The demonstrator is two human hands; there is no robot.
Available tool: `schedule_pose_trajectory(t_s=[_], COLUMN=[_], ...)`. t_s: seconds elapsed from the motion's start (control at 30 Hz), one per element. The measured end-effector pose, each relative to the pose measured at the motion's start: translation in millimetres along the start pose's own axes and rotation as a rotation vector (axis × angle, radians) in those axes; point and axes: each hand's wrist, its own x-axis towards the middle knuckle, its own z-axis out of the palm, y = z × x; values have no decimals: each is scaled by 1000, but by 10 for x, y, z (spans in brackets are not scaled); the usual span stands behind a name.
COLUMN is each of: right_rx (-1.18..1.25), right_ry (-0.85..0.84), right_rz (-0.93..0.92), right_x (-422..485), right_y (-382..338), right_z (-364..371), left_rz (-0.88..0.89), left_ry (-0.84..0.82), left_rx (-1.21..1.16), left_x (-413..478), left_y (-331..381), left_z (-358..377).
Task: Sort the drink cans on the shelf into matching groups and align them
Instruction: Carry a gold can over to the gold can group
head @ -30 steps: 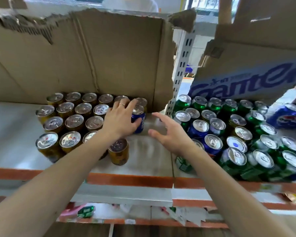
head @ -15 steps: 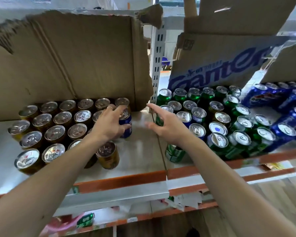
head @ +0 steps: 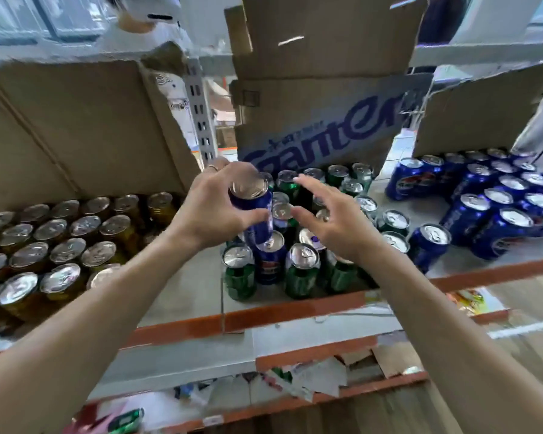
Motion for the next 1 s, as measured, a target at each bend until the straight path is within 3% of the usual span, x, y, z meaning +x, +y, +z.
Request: schedule_pose_trajectory(t_s=[0.13, 0.47, 0.73, 1.0], right_rx=[-34, -132, -262, -311], right_ry=[72, 197, 200, 189], right_rz=[37, 210, 320, 376], right_x=[-370, -1238, -1370, -1038], right_y=[458, 1289, 1839, 2340], right_z=[-604, -1800, -2309, -2648], left_rz=[57, 240, 276, 232], left_ry=[31, -76, -130, -67], left_rx=[-53, -162, -207, -235], left_x=[153, 545, 950, 1625], left_y=[620, 1869, 2219, 2299], left_z=[579, 1760, 2377, 2905])
